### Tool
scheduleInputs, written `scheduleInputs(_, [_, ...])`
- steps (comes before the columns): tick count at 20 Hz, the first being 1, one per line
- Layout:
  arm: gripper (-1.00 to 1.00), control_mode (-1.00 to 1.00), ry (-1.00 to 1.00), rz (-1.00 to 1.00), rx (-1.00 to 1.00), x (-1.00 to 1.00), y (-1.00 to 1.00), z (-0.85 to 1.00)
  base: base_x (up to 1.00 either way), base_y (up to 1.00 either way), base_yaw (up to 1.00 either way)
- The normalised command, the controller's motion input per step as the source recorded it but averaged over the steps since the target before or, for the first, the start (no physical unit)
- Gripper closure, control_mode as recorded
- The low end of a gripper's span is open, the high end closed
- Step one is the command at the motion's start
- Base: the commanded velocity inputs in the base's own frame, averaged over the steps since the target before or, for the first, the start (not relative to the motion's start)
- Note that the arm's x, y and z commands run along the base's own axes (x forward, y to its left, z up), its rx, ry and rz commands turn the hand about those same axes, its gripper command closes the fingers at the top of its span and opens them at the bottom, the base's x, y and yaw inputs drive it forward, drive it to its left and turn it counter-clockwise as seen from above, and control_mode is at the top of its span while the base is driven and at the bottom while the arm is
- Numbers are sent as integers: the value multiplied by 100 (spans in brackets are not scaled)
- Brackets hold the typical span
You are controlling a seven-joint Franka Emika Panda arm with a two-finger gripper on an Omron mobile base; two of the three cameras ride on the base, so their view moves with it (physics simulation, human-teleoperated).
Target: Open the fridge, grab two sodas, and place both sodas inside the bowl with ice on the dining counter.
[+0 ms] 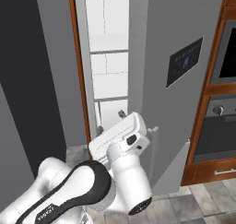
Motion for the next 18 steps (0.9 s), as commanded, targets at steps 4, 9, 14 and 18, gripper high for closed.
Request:
scheduleInputs(4, [-100,-100,0,-15,-16,-1,83,74,0,0,0])
scheduleInputs(9, [-100,-100,3,-22,-22,10,79,48,0,0,0])
scheduleInputs(14, [-100,-100,10,-25,-26,26,73,30,0,0,0])
scheduleInputs(18, [-100,-100,15,-28,-26,38,50,9,0,0,0])
